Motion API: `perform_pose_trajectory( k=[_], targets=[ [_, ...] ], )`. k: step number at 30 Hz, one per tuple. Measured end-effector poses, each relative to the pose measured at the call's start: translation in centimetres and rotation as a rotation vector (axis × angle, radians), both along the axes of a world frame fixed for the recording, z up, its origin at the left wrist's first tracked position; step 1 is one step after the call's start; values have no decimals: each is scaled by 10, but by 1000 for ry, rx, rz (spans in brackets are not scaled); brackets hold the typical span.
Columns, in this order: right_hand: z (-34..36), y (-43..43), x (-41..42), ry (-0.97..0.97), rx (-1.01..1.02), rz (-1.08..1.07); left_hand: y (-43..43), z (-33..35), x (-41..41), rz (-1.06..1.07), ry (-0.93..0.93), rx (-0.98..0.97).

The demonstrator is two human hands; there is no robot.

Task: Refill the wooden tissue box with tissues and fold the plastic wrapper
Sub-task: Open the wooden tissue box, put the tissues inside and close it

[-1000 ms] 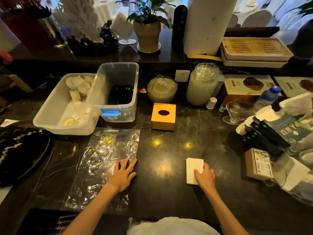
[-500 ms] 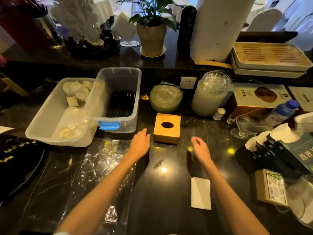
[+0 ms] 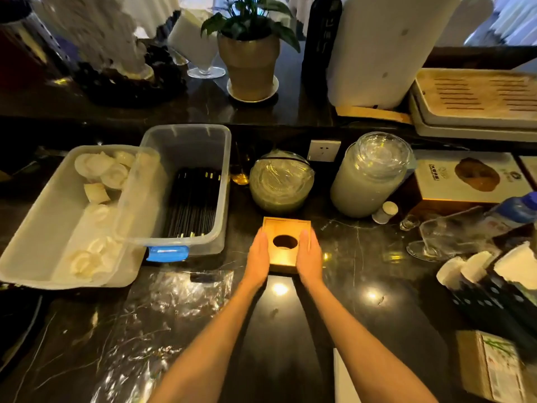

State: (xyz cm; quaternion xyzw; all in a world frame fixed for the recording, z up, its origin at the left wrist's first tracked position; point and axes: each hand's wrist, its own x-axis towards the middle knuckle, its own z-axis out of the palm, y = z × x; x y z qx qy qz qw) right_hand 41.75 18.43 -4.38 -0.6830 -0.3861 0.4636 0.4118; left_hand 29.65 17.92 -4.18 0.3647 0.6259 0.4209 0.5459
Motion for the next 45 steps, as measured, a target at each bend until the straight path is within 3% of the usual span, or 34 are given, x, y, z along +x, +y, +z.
perform_pose_trajectory(
  k=[9,24,30,33,37,39,42,45],
  targets=[
    [7,-12,5,6,-47,56,-12,5,-4,-93,-14,28],
    [2,-226,8,25,-92,103,-234,-1,-6,-17,-61,-6],
    [8,-243,6,0,-112,162,-253,-2,-12,28,-179,-56],
    [10,-247,14,-185,-105,272,-255,-5,-17,0,-196,-52],
    [11,-249,41,-971,337,861,-257,-2,-18,-30,-206,-34],
    [14,-247,46,-1170,385,1041,-257,-1,-19,-13,-201,-38],
    [26,-243,46,-1219,365,1114,-256,-2,-19,-8,-177,-55],
    [46,-233,48,-1097,278,1168,-253,0,-21,1,-174,-74]
  ],
)
